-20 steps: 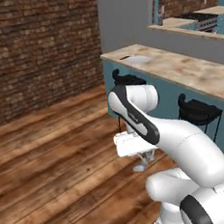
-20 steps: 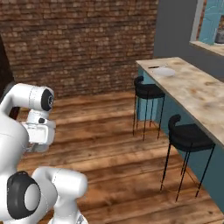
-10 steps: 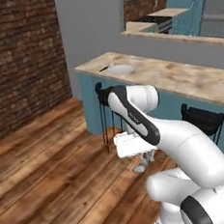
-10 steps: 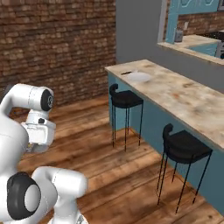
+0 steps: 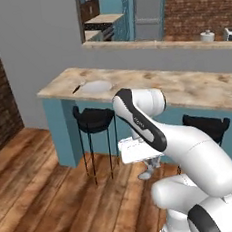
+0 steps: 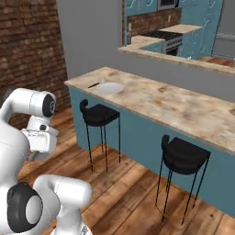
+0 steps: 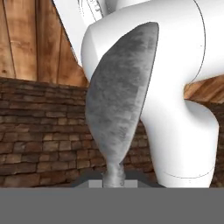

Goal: Take the fork and place it on the left side of the plate. Then take the spoon and place it on the right side of the plate. Make sure they're directly next to the plate.

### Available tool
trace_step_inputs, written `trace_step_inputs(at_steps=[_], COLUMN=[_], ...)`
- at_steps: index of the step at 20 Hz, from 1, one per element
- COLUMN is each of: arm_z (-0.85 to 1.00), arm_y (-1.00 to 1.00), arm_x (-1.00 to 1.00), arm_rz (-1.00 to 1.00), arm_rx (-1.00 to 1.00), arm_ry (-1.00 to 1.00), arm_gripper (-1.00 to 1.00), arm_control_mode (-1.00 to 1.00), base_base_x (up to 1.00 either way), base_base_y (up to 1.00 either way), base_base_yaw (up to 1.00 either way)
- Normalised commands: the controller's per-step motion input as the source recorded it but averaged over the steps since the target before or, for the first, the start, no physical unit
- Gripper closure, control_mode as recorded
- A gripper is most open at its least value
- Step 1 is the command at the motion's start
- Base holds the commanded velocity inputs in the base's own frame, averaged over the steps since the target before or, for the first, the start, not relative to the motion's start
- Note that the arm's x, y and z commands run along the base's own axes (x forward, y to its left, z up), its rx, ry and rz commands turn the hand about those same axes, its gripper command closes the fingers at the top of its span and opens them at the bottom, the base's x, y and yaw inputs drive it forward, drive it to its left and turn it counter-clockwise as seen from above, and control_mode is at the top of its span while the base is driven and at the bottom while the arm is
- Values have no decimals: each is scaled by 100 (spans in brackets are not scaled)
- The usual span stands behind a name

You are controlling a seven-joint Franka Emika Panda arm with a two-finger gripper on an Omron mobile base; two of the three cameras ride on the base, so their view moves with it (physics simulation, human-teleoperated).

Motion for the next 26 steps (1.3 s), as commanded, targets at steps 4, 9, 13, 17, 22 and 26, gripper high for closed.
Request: trace_step_inputs(at_steps=[4, 9, 13, 17, 22, 26], arm_z=[0, 0, 0, 0, 0, 0], arm_y=[0, 0, 0, 0, 0, 0], arm_x=[0, 0, 0, 0, 0, 0], arm_rz=[0, 0, 0, 0, 0, 0], arm_rx=[0, 0, 0, 0, 0, 0], arm_ry=[0, 0, 0, 0, 0, 0], arm_gripper=[100, 100, 100, 100, 100, 100], arm_control_mode=[100, 100, 100, 100, 100, 100], base_base_x=[100, 100, 96, 75, 68, 35], base_base_y=[71, 17, 1, -6, 32, 73], base_base_yaw=[-57, -49, -49, -33, -4, 2])
